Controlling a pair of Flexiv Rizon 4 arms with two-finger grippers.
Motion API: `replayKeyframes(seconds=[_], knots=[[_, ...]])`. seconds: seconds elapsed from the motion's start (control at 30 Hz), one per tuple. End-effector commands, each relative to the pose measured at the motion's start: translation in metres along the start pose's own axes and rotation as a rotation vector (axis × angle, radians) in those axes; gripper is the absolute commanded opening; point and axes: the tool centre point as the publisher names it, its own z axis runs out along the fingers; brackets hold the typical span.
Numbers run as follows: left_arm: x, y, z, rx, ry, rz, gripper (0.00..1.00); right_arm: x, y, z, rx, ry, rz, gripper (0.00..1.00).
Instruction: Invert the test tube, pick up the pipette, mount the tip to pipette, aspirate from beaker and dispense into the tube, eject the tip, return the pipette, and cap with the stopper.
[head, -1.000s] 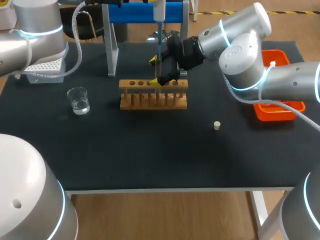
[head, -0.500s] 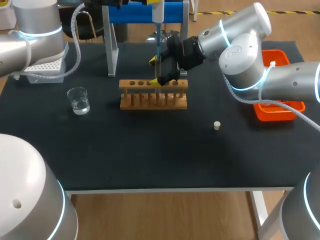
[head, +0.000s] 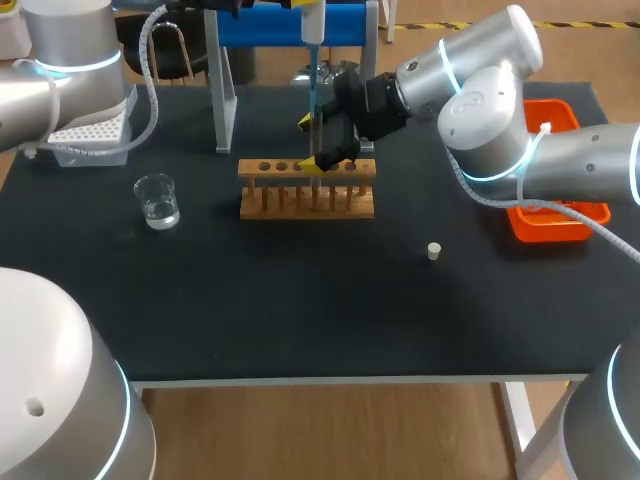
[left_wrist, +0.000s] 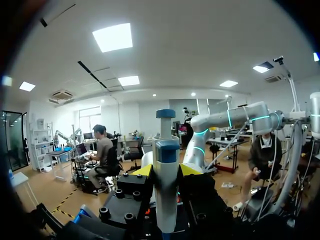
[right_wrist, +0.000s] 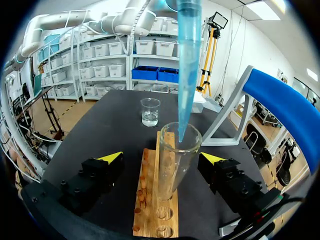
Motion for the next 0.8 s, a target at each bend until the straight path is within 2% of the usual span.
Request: replayKeyframes(seconds=[0.03, 0.8], knots=[[-0.0021, -0.0004, 0.0014, 0.002, 0.005, 0.003, 0.00, -0.0001, 0.0001, -0.0007, 0.001, 0.001, 0.000, 1.00], [0.0023, -0.0014, 0.0103, 0.017, 0.034, -0.005, 0.00, -0.0001, 0.0001, -0.0007, 0.001, 0.001, 0.000, 1.00]])
